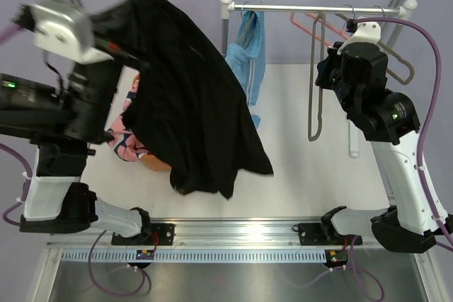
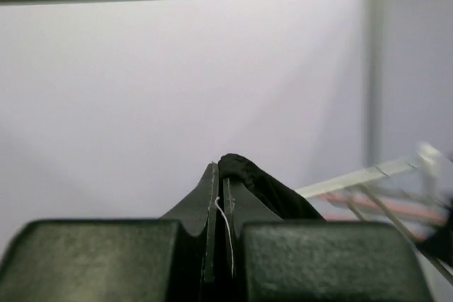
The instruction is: Remove the shorts from the hanger
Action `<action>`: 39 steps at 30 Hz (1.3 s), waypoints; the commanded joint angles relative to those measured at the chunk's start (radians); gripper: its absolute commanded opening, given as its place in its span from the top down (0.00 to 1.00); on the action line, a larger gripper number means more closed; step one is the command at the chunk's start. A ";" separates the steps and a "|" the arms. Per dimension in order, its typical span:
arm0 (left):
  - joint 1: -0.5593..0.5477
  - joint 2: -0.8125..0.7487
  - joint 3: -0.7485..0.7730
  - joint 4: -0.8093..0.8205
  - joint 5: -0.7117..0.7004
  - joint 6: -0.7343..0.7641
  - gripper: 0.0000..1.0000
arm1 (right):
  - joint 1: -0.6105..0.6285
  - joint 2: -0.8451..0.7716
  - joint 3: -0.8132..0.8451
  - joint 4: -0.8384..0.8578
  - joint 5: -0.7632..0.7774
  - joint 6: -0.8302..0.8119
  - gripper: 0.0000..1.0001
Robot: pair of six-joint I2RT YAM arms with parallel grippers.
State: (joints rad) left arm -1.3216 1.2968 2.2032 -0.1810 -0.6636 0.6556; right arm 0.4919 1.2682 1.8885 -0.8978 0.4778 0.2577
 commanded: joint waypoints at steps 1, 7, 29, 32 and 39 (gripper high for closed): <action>0.140 0.099 0.232 0.275 -0.067 0.210 1.00 | 0.007 -0.027 0.057 0.008 0.012 -0.006 1.00; 0.500 0.162 0.222 0.241 0.053 0.005 1.00 | 0.007 -0.030 0.061 -0.027 0.007 -0.018 1.00; 0.989 0.088 -0.926 -0.014 0.268 -1.121 1.00 | 0.007 -0.075 -0.022 -0.053 -0.079 -0.031 1.00; 1.012 0.062 -1.153 0.070 0.349 -1.303 1.00 | 0.007 -0.072 -0.017 -0.073 -0.146 -0.064 1.00; 1.016 0.036 -1.324 0.173 0.496 -1.426 0.84 | 0.007 -0.119 -0.080 -0.069 -0.323 -0.155 1.00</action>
State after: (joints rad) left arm -0.3065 1.3922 0.8845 -0.1501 -0.2565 -0.6586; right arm 0.4919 1.1870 1.8217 -0.9852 0.2623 0.1677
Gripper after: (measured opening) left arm 0.160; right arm 0.034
